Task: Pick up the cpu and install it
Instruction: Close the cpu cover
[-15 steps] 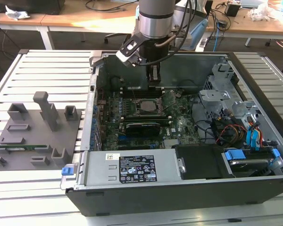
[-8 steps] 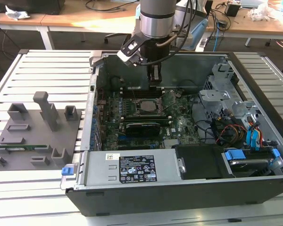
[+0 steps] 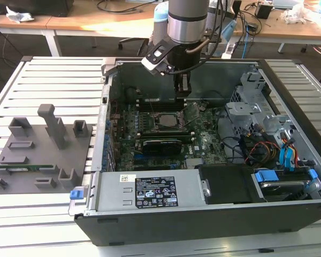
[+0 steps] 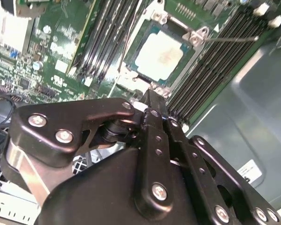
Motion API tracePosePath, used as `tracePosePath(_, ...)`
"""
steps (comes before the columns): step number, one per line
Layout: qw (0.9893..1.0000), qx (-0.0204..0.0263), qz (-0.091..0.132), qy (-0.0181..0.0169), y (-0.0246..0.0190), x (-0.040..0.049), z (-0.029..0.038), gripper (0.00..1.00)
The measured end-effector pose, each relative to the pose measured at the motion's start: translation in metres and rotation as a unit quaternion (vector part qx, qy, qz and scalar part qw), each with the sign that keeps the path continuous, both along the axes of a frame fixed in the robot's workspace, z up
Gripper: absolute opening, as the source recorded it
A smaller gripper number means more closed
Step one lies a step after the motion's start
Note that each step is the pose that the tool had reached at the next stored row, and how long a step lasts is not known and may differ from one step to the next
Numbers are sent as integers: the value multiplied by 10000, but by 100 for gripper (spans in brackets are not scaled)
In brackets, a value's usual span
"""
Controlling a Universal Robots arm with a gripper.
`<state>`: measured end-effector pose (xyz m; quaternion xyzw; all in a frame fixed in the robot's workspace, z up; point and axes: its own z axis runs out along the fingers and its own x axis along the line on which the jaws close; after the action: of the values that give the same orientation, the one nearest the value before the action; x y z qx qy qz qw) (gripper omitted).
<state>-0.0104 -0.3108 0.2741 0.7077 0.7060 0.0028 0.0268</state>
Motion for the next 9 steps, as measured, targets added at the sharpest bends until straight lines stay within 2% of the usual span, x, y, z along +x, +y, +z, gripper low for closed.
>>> tracePosePath(4, 10000, 0, 0, 0, 0, 116, 0, 11)
tracePosePath(9, 10000, 0, 0, 0, 0, 159, 0, 11)
